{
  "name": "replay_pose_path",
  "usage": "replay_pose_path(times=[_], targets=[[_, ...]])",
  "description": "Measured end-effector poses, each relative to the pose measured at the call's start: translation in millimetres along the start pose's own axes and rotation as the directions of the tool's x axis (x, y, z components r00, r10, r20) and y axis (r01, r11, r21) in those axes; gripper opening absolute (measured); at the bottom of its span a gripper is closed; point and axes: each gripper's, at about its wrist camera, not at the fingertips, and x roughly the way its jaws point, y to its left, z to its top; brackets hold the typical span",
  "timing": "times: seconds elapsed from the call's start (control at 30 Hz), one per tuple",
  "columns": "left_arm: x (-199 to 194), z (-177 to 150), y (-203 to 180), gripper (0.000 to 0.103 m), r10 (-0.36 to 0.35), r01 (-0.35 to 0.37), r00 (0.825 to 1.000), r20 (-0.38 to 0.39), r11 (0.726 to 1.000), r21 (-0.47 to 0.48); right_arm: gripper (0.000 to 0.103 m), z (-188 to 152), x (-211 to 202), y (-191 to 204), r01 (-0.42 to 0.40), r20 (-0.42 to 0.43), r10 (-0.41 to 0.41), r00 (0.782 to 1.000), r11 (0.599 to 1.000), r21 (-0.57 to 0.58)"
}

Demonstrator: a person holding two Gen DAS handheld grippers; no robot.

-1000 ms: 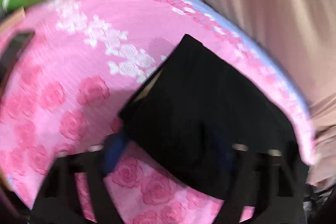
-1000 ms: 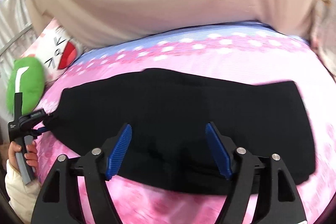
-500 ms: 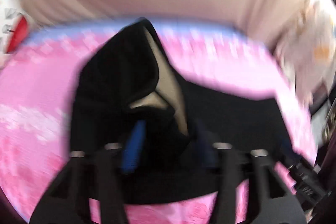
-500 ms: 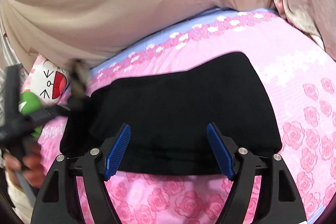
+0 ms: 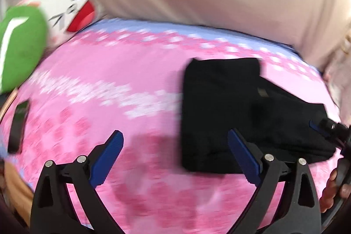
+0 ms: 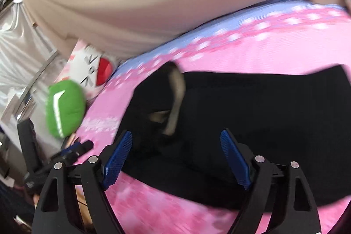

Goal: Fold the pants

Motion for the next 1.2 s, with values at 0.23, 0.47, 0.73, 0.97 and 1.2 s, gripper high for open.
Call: replay_pose_path(times=[0.23,0.47,0.73,0.97,1.2], targets=[[4,-23,56,0.094,0.028,-0.030,0.999,-0.032,0.997,-0.075,0.052,-1,78,35,0.034,-0.130,-0.036,0.991,0.999,-0.018],[5,-26,61,0.094,0.013,-0.016,0.999,-0.042,0.997,-0.075,0.016,3,99,77,0.094,-0.092,-0.110,0.990,0.982,-0.162],[-13,-16,29,0.097,-0.031,0.031,0.999,0.013,0.999,-0.029,0.015,50,-77,60,-0.024,0.243,0.055,0.968,0.991,-0.132],[22,-16,-36,0.097,-0.147,0.150,0.985,-0.086,0.988,0.030,0.018,-31,-89,-113,0.334,0.071,-0.358,0.931,0.915,0.228],[48,-13,-98,0.097,-0.314,0.320,0.930,-0.193,0.947,0.004,0.051,-36,-99,-110,0.302,0.131,-0.330,0.935,0.933,0.196]])
